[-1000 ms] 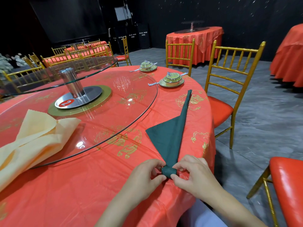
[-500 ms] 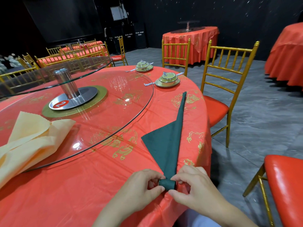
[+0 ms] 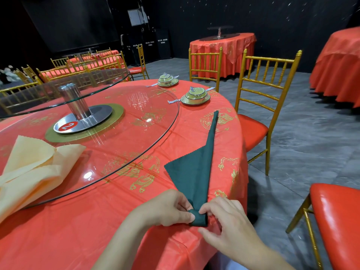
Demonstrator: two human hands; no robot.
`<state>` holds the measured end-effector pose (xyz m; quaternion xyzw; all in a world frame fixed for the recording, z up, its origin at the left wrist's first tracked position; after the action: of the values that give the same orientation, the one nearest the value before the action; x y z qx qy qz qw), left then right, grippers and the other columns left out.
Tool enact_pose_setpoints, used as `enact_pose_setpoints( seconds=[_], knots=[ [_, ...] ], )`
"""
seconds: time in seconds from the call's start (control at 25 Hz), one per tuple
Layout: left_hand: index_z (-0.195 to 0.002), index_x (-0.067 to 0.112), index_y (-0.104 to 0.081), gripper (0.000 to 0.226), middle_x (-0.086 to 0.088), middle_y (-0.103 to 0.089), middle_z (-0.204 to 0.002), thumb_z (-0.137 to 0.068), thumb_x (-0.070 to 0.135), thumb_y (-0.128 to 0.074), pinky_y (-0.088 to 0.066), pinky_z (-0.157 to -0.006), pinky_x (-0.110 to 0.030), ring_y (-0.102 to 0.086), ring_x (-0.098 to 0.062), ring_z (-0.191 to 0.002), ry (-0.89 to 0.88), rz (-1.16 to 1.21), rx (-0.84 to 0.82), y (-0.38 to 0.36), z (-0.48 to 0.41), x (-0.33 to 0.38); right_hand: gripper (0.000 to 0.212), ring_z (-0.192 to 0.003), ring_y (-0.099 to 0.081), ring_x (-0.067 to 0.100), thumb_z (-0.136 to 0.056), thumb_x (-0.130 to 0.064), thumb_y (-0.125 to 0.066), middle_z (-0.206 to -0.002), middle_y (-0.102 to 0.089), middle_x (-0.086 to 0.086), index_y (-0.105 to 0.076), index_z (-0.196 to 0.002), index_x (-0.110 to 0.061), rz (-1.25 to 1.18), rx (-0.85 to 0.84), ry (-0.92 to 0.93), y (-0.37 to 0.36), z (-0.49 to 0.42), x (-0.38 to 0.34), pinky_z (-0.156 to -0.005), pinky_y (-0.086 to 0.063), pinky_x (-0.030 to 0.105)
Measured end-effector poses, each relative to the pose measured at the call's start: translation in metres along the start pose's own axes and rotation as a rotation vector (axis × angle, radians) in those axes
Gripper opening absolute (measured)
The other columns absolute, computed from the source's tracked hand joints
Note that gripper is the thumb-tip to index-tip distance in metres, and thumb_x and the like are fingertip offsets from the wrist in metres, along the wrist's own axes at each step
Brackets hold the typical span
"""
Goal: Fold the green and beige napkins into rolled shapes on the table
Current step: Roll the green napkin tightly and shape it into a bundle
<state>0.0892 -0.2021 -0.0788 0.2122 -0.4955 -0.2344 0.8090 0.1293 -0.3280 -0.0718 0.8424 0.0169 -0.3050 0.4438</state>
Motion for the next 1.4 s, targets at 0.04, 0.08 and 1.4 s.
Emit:
enact_pose_setpoints(
  seconds=[0.04, 0.08, 1.4],
  knots=[
    [-0.085, 0.017, -0.061, 0.005, 0.002, -0.066, -0.076, -0.086, 0.015, -0.066, -0.048, -0.073, -0.028, -0.06, -0.01, -0.073, 0.014, 0.034, 0.02, 0.001, 0.001, -0.002, 0.032, -0.081, -0.046, -0.008, -0.065, -0.047, -0.065, -0.082, -0.044, -0.022, -0.051, -0.093, -0.039, -0.005, 0.002, -0.014, -0.001, -0.001, 0.001, -0.081, -0.028, 0.014],
    [-0.085, 0.019, -0.059, 0.008, 0.005, -0.066, -0.074, -0.085, 0.017, -0.067, -0.048, -0.071, -0.027, -0.06, -0.008, -0.069, 0.015, 0.056, 0.058, 0.003, 0.002, -0.003, 0.031, -0.081, -0.046, -0.009, -0.065, -0.047, -0.064, -0.081, -0.045, -0.022, -0.051, -0.092, -0.039, -0.019, 0.006, -0.034, -0.001, -0.003, 0.004, -0.08, -0.028, 0.014],
    [-0.097, 0.049, -0.049, 0.03, 0.021, -0.058, -0.095, -0.07, 0.04, -0.057, -0.046, -0.082, -0.028, -0.051, -0.003, -0.08, -0.287, -0.163, 0.438, 0.019, -0.009, 0.011, 0.049, -0.097, -0.045, -0.009, -0.061, -0.068, -0.04, -0.086, -0.052, -0.018, -0.066, -0.09, -0.038, -0.125, -0.108, -0.2, 0.01, -0.048, 0.051, -0.086, -0.024, 0.016]
  ],
)
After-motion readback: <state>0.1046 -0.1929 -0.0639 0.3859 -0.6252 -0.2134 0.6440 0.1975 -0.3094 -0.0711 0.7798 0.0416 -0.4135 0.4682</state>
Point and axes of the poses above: each hand's wrist, its own z-axis away from the middle knuckle, its own y-axis out of the back of the hand, x = y × z, the point moved 8 cm from there along -z, towards the middle knuckle
